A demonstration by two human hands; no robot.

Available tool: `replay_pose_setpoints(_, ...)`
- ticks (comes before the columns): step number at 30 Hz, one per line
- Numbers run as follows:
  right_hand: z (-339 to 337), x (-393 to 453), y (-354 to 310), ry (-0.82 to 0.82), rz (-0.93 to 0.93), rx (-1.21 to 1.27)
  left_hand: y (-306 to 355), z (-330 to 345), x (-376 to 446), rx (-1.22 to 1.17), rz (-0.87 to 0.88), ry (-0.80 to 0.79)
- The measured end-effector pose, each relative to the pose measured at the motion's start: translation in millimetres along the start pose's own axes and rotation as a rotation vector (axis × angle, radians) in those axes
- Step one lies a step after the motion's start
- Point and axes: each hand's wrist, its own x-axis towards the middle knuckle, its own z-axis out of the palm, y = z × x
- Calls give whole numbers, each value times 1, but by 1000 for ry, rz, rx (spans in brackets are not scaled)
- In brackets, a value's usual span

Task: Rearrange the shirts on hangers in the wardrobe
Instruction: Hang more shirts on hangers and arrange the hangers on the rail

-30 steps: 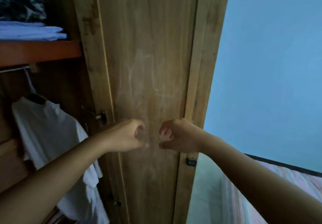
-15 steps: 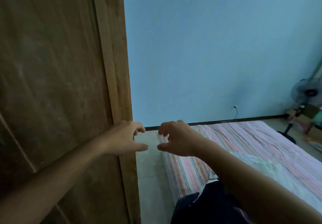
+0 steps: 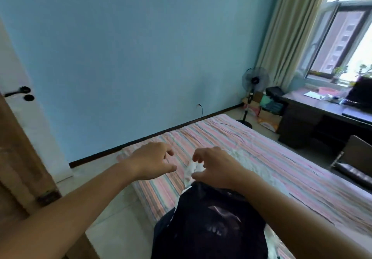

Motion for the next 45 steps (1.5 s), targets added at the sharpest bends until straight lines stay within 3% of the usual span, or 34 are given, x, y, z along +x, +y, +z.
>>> replay_pose_setpoints(10,0,-3,147,30,247,23,69,86,129,-2,118,-166)
replay_pose_setpoints(19,48,32,289,28,406,51,78,198,237,4,31,-255)
replay_pose_setpoints(23,77,52,342,0,483,181,73,247,280,9,7,-263)
replay_pose_setpoints(33,201,91,466,-106,662,272,44,388,389,4,-84,-281)
replay_pose_setpoints(45,336,122,547,-227,782,279,6,515,428,68,-147,-408)
